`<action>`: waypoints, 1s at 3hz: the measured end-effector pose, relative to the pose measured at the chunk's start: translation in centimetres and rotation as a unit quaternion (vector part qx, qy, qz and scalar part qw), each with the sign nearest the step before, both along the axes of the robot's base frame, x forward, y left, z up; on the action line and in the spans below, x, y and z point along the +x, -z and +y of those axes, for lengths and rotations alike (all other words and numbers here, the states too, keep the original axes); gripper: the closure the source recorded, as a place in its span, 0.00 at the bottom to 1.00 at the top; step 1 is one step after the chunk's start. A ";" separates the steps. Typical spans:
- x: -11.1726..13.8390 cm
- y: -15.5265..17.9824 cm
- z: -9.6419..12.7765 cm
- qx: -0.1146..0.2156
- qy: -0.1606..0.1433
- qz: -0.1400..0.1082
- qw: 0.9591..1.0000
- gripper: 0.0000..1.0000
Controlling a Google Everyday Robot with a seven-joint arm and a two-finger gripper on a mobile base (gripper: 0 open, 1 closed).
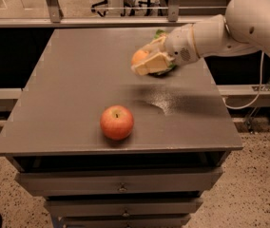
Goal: Move orange near apple
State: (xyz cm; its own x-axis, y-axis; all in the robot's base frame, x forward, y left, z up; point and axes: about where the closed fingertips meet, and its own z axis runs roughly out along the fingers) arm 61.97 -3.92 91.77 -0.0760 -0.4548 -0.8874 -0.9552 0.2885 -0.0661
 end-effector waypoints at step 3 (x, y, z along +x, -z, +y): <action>-6.9 4.5 -4.1 0.044 -0.110 0.091 0.989 1.00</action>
Offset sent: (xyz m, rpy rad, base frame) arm -0.0662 -0.0624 -0.0410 0.0720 0.1736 0.1874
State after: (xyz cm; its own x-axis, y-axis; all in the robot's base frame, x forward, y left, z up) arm 55.02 -8.07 87.30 -0.1462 -0.3987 -0.9053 -0.9892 0.0702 0.1288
